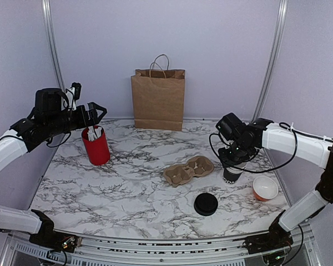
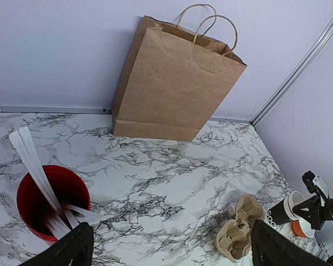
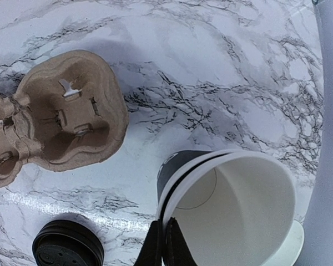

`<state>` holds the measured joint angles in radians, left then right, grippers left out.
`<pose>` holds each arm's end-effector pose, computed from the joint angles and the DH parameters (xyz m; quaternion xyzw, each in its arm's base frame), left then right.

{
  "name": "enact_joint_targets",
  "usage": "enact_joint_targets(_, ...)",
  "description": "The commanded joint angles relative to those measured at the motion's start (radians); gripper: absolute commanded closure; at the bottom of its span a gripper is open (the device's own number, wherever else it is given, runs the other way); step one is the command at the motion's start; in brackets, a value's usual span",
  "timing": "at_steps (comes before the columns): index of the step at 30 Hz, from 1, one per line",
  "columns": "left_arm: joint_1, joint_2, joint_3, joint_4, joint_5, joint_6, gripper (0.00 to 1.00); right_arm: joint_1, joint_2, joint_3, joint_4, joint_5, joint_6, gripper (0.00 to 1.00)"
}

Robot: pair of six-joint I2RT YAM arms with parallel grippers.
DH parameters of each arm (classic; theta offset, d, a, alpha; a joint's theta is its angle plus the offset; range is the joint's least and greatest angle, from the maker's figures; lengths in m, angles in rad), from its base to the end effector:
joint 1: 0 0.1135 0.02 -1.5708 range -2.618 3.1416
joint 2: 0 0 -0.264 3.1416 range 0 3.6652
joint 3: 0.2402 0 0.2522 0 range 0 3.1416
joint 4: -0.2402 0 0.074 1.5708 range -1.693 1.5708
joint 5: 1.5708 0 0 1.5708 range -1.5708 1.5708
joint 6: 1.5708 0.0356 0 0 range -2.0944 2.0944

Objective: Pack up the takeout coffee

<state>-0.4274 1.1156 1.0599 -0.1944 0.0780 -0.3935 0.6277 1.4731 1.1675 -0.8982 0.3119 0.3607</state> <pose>0.2336 -0.1094 0.3698 0.0373 0.7887 -0.2728 0.5497 0.2368 0.1583 0.2591 -0.1012 0.9664 -0.0489 0.2311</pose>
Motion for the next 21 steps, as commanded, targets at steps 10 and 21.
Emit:
enact_joint_targets(10, 0.001, -0.011, -0.012, 0.028, -0.002, -0.006, 0.01, -0.003, -0.001, 0.132, -0.103, 0.087, -0.004, 1.0)
enact_joint_targets(21, 0.001, -0.007, -0.017, 0.036, 0.006, -0.009, 0.01, 0.004, 0.028, 0.099, -0.098, 0.064, 0.0, 0.99)
